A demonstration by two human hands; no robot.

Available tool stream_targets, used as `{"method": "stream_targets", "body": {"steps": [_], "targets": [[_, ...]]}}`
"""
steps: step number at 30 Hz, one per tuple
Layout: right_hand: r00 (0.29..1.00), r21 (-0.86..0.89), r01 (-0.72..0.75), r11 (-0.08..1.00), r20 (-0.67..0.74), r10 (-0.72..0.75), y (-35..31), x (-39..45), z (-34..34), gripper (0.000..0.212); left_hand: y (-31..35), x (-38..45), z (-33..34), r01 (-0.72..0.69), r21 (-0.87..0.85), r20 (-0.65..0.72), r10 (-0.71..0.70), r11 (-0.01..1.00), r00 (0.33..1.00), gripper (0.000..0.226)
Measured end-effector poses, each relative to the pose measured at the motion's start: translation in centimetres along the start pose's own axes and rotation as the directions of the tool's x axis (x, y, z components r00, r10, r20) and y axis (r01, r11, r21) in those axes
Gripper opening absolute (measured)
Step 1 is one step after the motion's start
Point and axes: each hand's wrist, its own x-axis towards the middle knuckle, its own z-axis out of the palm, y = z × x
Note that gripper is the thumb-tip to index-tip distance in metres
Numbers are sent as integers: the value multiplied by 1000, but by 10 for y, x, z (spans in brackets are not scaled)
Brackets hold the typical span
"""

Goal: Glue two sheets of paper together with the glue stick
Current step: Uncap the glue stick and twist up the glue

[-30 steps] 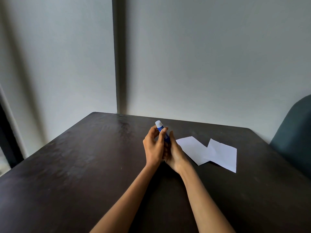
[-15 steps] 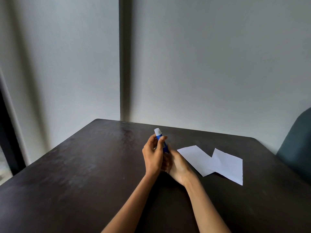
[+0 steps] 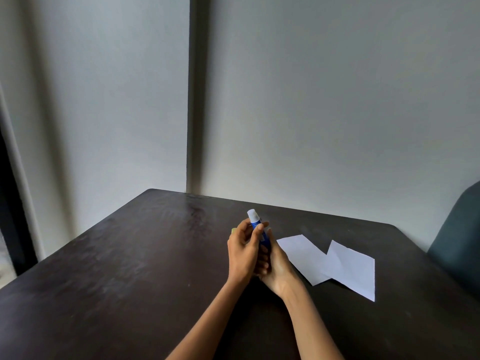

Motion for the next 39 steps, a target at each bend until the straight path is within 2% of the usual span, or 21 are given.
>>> {"method": "stream_targets", "body": {"steps": [4,7,11,20,22,23,25,27,29,34,39], "targets": [[997,48,-24,999,73,21,1,-4,1,49,0,1,-4,-39,5,-65,39,999,997,10],[998,3,-29,1000,52,29,0,-8,6,44,1,0,-7,-39,5,-70,40,999,997,13],[1000,-41,-27,999,-13,26,-3,-6,9,48,3,-6,-2,-20,22,15,20,1000,1000,14],[999,73,2,997,-52,2,0,-14,17,43,3,-13,-6,-34,27,126,31,999,992,11],[991,-4,64,998,-120,-64,3,-12,20,40,3,-10,-7,-41,29,65,39,999,997,9],[977,-104,114,988,-170,-130,4,-11,19,37,1,-7,-8,-40,39,25,39,998,999,8],[930,-388,205,898,-209,-302,3,-10,19,28,1,0,-11,-33,45,-32,34,998,999,5],[899,-623,289,727,-85,-430,9,-15,23,16,5,2,-28,-38,102,-56,44,994,997,5],[879,-761,349,546,64,-473,18,-14,33,17,7,5,-52,-49,179,-36,57,983,998,7],[880,-926,269,264,125,-457,28,7,67,18,7,16,-94,71,307,-35,-63,949,997,14],[907,-958,202,202,105,-407,33,22,79,27,3,24,-108,113,365,7,-124,924,992,17]]}}
